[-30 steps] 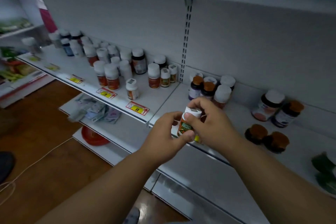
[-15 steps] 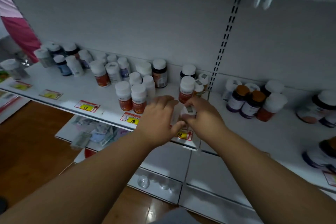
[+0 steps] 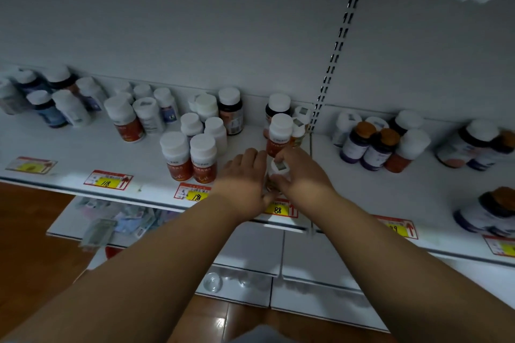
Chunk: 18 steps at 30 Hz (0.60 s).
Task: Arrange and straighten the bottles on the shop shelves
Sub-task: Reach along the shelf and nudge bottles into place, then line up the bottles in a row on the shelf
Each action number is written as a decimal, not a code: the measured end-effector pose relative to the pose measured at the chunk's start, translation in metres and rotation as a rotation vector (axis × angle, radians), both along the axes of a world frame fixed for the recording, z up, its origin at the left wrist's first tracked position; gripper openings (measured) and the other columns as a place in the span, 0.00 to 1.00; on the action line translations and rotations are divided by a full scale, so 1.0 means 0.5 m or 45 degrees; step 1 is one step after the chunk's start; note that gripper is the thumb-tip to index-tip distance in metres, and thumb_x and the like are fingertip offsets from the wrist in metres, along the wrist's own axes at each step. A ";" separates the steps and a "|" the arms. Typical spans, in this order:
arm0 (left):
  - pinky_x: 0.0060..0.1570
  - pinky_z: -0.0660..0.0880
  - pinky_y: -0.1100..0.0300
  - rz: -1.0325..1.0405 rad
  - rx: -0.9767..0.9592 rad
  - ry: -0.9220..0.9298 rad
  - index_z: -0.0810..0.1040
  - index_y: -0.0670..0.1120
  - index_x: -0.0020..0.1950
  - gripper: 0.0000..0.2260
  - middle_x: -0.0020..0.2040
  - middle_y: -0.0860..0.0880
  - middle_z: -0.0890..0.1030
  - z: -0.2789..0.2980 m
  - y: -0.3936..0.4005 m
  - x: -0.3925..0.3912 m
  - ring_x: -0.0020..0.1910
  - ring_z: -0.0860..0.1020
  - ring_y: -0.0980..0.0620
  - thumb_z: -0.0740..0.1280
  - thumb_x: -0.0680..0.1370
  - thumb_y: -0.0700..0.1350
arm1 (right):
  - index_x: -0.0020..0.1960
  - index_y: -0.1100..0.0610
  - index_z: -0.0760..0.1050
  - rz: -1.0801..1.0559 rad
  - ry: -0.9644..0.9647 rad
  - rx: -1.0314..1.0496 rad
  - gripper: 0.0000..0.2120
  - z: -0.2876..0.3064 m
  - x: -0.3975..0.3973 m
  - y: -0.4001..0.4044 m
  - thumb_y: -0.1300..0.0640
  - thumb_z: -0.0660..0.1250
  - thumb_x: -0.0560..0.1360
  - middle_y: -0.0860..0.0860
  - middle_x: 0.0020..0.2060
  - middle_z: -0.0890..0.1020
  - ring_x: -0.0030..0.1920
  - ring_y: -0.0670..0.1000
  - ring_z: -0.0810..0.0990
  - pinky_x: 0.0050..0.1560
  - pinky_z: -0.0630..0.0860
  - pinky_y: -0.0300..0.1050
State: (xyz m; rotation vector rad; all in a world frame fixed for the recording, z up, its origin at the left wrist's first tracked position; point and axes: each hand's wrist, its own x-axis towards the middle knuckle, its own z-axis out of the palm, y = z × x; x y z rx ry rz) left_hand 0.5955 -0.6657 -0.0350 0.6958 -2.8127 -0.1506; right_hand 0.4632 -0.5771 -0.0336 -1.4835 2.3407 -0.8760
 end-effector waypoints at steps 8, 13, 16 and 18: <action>0.52 0.75 0.47 -0.012 -0.084 0.113 0.73 0.37 0.66 0.33 0.61 0.37 0.76 0.030 0.011 0.002 0.55 0.77 0.37 0.65 0.70 0.60 | 0.64 0.51 0.70 -0.022 -0.044 -0.191 0.18 0.030 -0.005 0.045 0.52 0.67 0.75 0.50 0.57 0.73 0.56 0.48 0.71 0.53 0.67 0.39; 0.56 0.72 0.48 -0.082 -0.101 0.217 0.73 0.42 0.65 0.31 0.60 0.41 0.76 0.080 0.067 -0.046 0.56 0.75 0.39 0.66 0.71 0.62 | 0.56 0.54 0.73 -0.271 0.122 -0.298 0.11 0.071 -0.112 0.138 0.51 0.66 0.76 0.45 0.49 0.71 0.50 0.45 0.71 0.48 0.66 0.40; 0.57 0.72 0.48 -0.132 -0.071 0.249 0.74 0.41 0.66 0.30 0.61 0.41 0.77 0.100 0.118 -0.097 0.57 0.75 0.39 0.65 0.73 0.61 | 0.55 0.56 0.74 -0.352 0.206 -0.297 0.10 0.077 -0.180 0.190 0.55 0.67 0.75 0.50 0.49 0.75 0.51 0.49 0.72 0.49 0.68 0.43; 0.57 0.72 0.48 -0.159 -0.034 0.282 0.74 0.40 0.66 0.30 0.61 0.40 0.77 0.103 0.148 -0.131 0.58 0.75 0.39 0.64 0.74 0.61 | 0.58 0.56 0.75 -0.440 0.225 -0.231 0.13 0.071 -0.219 0.219 0.56 0.68 0.74 0.55 0.53 0.76 0.55 0.55 0.73 0.53 0.67 0.42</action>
